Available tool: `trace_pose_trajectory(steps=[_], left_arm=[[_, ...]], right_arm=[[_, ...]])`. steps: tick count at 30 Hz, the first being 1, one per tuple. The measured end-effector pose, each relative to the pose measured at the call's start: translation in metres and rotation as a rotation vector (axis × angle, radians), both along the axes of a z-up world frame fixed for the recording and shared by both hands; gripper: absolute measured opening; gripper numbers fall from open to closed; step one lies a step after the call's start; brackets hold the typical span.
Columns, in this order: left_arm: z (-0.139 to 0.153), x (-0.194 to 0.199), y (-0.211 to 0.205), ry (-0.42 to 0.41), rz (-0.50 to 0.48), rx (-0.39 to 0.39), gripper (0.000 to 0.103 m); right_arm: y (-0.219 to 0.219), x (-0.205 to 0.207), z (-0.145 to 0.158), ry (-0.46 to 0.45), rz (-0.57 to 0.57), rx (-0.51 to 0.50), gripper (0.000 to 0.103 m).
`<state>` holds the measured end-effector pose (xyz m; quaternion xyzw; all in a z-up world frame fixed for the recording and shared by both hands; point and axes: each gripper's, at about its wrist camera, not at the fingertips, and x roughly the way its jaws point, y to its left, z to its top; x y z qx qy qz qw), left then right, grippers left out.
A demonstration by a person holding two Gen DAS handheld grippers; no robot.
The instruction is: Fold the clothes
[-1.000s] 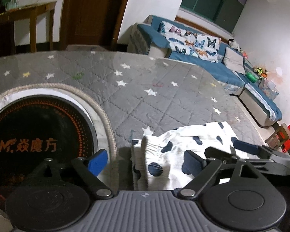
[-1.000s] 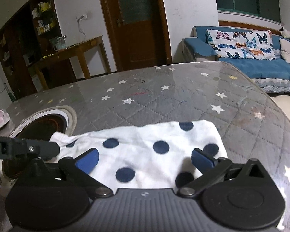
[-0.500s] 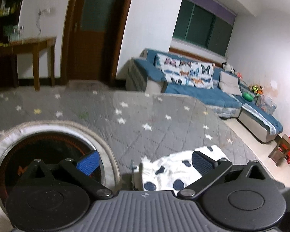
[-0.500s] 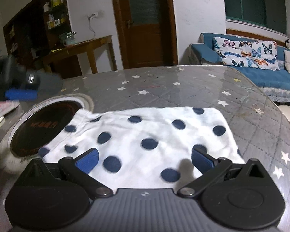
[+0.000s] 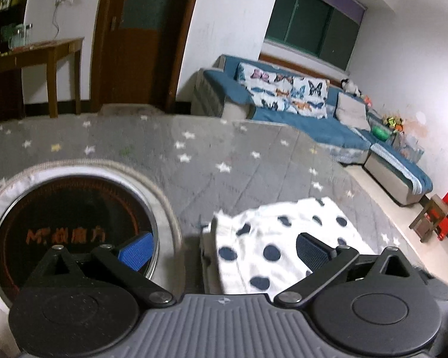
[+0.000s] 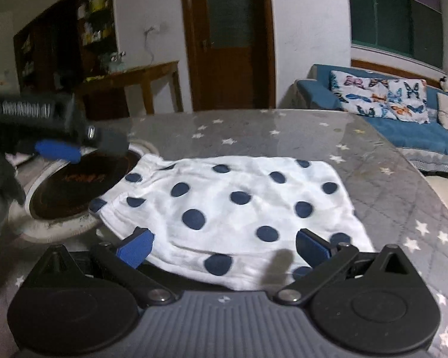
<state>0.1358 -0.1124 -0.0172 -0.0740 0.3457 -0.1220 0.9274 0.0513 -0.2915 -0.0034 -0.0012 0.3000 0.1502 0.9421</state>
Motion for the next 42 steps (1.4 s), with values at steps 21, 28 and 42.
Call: trace_pose_trajectory(steps=[21,28,42], left_arm=[[-0.035,0.008,-0.009,0.092,0.01,0.099,0.103],[-0.035,0.01,-0.012,0.073,0.0,0.124,0.103],[-0.034,0.015,-0.015,0.052,-0.009,0.136,0.103]], right_arm=[[-0.03,0.044,-0.014,0.104,-0.036,-0.014,0.103],[-0.024,0.05,0.0,0.054,-0.016,-0.016,0.103],[0.003,0.111,-0.007,0.085,-0.03,-0.024,0.103]])
